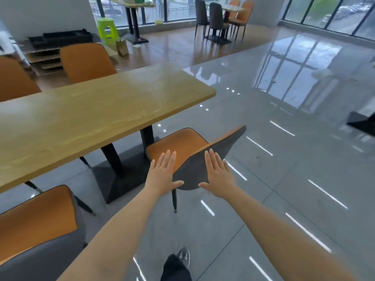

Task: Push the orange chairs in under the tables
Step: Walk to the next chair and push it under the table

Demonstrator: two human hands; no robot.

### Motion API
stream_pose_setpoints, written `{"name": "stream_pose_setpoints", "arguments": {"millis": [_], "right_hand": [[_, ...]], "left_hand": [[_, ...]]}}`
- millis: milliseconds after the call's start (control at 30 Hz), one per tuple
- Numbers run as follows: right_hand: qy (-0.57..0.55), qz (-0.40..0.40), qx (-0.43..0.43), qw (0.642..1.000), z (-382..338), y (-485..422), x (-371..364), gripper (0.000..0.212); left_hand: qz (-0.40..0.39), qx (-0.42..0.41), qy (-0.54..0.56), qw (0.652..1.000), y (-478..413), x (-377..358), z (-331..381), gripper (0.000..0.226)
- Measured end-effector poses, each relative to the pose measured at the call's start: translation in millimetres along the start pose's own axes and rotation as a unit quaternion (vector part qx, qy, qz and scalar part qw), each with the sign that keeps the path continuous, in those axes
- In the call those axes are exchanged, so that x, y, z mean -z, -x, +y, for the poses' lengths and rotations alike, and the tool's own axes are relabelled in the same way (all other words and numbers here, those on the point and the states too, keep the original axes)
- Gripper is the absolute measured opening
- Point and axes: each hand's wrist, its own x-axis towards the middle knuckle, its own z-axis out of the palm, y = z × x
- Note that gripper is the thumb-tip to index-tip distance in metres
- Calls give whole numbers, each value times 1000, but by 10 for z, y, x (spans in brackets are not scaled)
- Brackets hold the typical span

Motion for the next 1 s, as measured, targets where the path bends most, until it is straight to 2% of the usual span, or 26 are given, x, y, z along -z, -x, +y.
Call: {"name": "stream_pose_setpoints", "arguments": {"millis": [200,367,500,567,667,733,867,1000], "right_hand": [[10,-5,-31,999,715,-615,183,101],[8,-21,-53,998,1263,-1122,309,103],[8,-43,-38,998,1620,-1375,303,101],[14,-54,-16,998,1763,-1513,300,97],[26,-58,45,997,1940,-1709,262,89],[43,-60,98,993,2054,-1823,241,80],[87,-38,184,978,2264,-2022,228,58],[98,-40,195,975,2315,-2161,212,42]], "left_hand": [[0,-45,22,999,-1018,-118,628,102],[-48,-29,33,998,-1578,-266,992,101],[-85,9,30,996,-1791,-311,1093,96],[-92,40,28,995,-1831,-328,1144,83],[-66,97,23,993,-1820,-368,1208,42],[-43,140,29,989,-1769,-375,1259,24],[-16,210,23,977,-1725,-407,1376,17],[-30,217,24,975,-1707,-472,1416,15]]}}
